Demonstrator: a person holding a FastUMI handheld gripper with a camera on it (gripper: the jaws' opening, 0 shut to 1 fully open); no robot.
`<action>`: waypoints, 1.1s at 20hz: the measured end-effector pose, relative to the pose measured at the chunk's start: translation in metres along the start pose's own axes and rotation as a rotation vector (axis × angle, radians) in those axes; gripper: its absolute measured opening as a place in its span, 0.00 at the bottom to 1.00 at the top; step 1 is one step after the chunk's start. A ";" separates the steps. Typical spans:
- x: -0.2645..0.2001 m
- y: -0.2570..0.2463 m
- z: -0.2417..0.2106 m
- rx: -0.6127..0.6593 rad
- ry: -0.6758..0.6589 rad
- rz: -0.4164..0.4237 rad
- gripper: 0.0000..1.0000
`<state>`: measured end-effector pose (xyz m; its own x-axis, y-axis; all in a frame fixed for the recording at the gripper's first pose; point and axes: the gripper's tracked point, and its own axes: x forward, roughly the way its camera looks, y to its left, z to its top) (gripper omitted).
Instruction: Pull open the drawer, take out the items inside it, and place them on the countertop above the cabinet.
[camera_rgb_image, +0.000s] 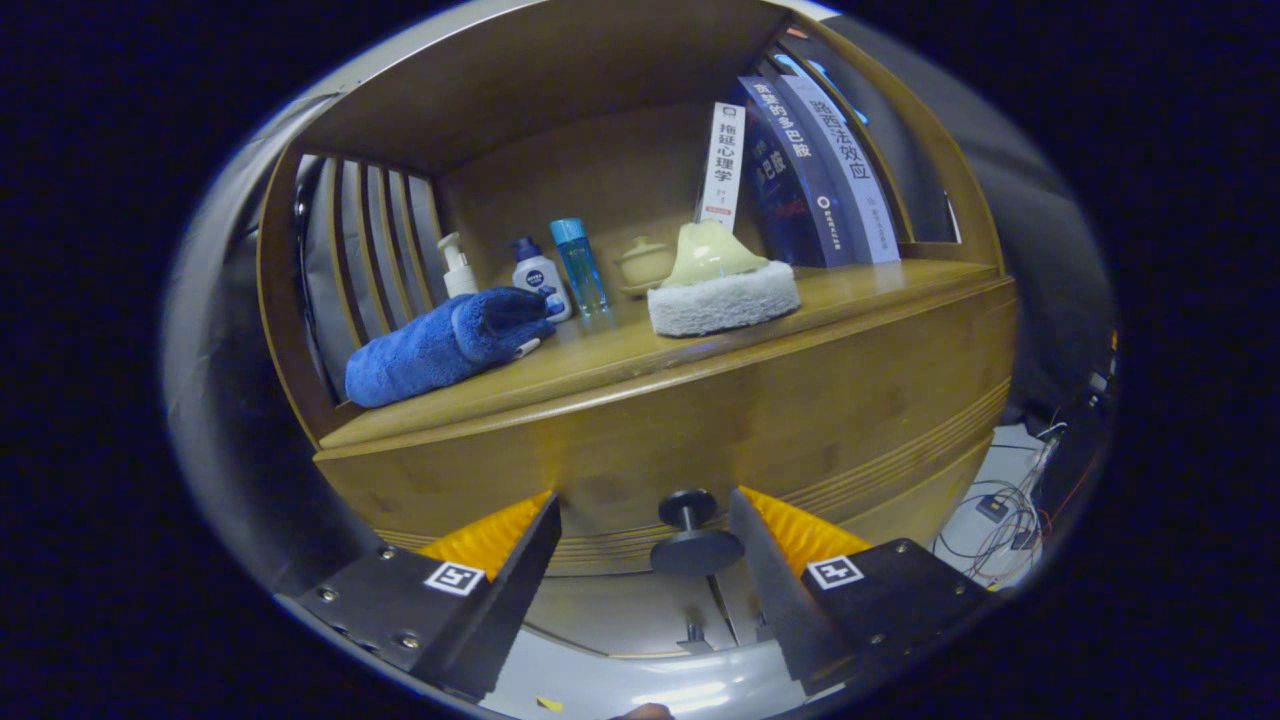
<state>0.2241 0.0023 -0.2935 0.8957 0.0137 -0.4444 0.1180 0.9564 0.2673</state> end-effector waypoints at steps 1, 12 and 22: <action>0.000 0.000 0.000 0.002 0.001 0.000 1.00; -0.011 0.004 0.004 -0.026 0.011 -0.008 1.00; -0.081 0.030 0.085 -0.126 -0.171 -0.011 1.00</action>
<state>0.1916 0.0046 -0.1768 0.9557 -0.0366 -0.2922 0.0834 0.9853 0.1494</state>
